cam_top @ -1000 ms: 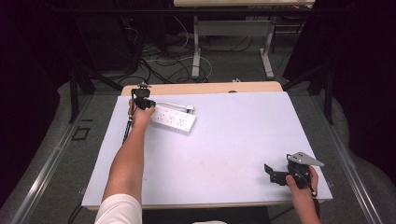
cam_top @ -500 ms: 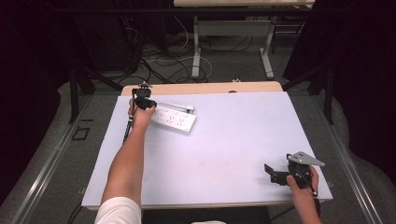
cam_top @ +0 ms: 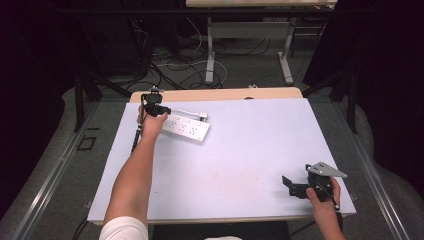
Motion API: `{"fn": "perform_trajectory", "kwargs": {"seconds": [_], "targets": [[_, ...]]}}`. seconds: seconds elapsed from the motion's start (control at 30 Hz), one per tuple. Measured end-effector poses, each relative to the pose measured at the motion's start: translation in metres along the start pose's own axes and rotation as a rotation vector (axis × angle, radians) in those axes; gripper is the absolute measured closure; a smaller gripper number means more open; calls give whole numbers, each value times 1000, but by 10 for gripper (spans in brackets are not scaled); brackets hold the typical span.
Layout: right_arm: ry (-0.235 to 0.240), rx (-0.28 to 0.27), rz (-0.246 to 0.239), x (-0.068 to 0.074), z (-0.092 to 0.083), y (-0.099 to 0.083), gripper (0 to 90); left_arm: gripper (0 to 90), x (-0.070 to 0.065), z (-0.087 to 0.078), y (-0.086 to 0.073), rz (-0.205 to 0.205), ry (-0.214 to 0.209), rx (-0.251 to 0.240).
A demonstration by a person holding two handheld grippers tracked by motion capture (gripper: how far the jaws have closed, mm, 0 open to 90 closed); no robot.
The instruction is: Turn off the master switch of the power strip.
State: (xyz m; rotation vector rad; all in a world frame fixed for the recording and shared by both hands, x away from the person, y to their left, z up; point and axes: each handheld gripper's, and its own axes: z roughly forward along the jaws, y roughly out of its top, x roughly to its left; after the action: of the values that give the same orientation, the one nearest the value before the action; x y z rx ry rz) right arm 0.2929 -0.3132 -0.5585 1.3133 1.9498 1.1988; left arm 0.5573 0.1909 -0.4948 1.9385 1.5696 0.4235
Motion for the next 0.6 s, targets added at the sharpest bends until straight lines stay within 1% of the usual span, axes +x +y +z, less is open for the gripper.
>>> {"fn": "perform_trajectory", "kwargs": {"seconds": [0.03, 0.07, 0.1, 0.13, 0.17, 0.2, 0.23, 0.27, 0.3, 0.33, 0.37, 0.43, 0.47, 0.53, 0.57, 0.6], "targets": [[1, 2, 3, 1, 0, 0, 0, 716, 0, -1, 0, -4, -1, -4], [2, -1, 2, 1, 0, 0, 0, 705, 0, -4, 1, 3, -8, 4], [1, -3, -7, 0, 0, 1, 0, 692, -1, -5, 1, 0, -3, -7], [1, 0, -8, 0, -1, 1, 0, 677, -1, -8, 2, 9, -5, -7], [2, -8, -13, -1, -1, 1, 0, 662, -2, -9, 2, 1, -7, -22], [1, -8, -10, -1, -2, 2, 0, 647, -1, -12, 2, 4, -14, -22], [-6, -12, 1, 0, -2, 1, 0, 631, -2, -14, 2, 2, -13, -30], [0, -8, -7, -1, -3, 1, 0, 629, -2, -16, 2, 3, -15, -32], [-5, 0, -5, -1, -4, 1, 0, 621, -2, -18, 3, 1, -17, -23], [-5, 2, 1, -1, -4, 1, 0, 613, -2, -20, 3, -6, -22, -28], [-6, 1, 2, -1, -5, 1, 0, 606, -2, -21, 3, -3, -23, -36], [-12, -12, 2, -1, -4, 0, 0, 581, -3, -24, 3, -7, -40, -29], [-7, -12, -13, -3, -4, 1, 0, 571, -4, -24, 2, -9, -40, -46], [-9, -11, -3, -3, -5, 1, 0, 546, -5, -26, 2, -1, -47, -32], [-9, -11, -3, -3, -5, 1, 0, 526, -6, -26, 2, -1, -42, -43], [-8, -9, -4, -3, -5, 1, 0, 513, -6, -28, 1, 3, -43, -35]]}}
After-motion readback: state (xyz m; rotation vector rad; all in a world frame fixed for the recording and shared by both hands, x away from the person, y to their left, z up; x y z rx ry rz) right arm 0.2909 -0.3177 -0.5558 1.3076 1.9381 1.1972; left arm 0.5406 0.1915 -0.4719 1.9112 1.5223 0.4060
